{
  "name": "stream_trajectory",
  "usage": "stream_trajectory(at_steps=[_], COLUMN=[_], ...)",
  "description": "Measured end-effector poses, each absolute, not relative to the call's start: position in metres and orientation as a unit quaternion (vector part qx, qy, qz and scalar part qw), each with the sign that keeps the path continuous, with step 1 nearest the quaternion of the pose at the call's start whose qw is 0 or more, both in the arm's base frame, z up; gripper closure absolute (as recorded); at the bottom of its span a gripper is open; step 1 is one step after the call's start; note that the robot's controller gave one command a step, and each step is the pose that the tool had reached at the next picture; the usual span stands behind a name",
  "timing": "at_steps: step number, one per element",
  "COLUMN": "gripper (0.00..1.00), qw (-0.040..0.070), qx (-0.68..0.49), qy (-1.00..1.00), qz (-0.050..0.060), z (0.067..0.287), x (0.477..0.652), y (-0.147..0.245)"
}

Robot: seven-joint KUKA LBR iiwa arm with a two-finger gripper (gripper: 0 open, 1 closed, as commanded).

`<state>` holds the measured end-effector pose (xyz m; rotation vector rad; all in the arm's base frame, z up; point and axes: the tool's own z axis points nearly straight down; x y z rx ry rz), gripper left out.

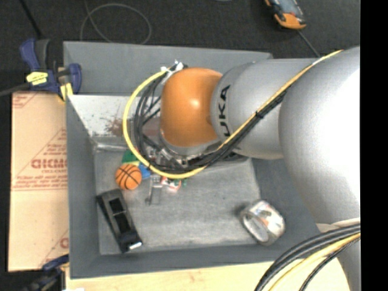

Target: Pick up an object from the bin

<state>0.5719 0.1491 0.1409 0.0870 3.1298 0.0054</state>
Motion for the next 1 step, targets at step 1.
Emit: stream_trajectory(at_steps=[1], gripper=[0.00], qw=[-0.001], qx=[-0.002], qy=[1.000], qz=[-0.001], z=[0.1235], x=[0.5824], y=[0.1590])
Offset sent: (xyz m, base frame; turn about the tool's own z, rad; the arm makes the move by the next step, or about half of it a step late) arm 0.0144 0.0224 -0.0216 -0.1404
